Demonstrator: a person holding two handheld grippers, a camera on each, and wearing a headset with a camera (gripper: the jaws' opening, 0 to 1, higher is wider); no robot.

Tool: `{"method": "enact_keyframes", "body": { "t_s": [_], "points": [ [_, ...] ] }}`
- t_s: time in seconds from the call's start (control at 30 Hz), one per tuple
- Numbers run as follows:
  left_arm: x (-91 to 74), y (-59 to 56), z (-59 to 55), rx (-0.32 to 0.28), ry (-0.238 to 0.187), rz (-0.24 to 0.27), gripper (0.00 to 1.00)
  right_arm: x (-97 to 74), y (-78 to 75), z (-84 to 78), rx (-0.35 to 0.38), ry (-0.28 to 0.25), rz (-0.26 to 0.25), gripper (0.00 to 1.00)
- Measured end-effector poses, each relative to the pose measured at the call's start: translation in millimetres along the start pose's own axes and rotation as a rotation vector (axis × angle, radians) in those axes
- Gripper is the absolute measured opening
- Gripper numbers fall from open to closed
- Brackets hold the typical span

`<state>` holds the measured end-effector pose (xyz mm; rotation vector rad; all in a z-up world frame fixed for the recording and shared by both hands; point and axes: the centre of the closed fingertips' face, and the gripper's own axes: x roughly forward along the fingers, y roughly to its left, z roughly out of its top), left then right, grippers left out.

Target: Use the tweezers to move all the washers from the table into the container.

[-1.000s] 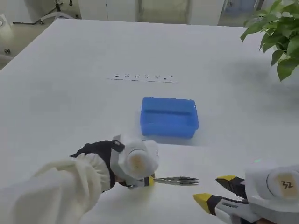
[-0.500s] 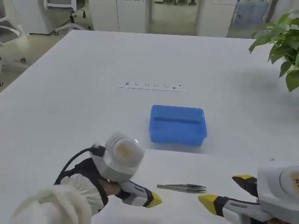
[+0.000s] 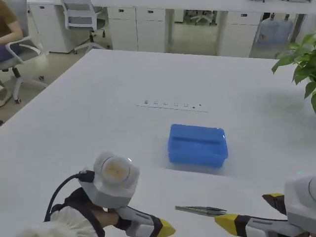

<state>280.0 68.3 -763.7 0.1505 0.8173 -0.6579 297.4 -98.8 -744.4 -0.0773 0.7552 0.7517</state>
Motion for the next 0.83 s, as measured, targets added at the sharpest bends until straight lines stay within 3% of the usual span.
{"method": "enact_keyframes", "body": {
  "t_s": [0.2, 0.37, 0.53, 0.83],
  "points": [
    [-4.5, 2.8, 4.0, 0.013, -0.011, 0.024, 0.99, 2.3, 5.0, -3.2, -0.035, 0.016, -0.001, 0.9],
    [-9.3, 9.8, 11.3, -0.004, -0.047, 0.051, 0.99, 0.8, -0.5, 2.1, -0.08, -0.026, -0.028, 0.9],
    [-11.8, 12.8, 16.5, -0.029, -0.079, 0.062, 0.99, -1.0, -3.7, -2.1, -0.08, -0.012, -0.032, 0.91],
    [-11.1, 15.9, 15.0, -0.021, -0.068, 0.068, 0.98, -2.0, -5.9, -5.4, -0.081, -0.004, -0.029, 0.9]
  ]
}}
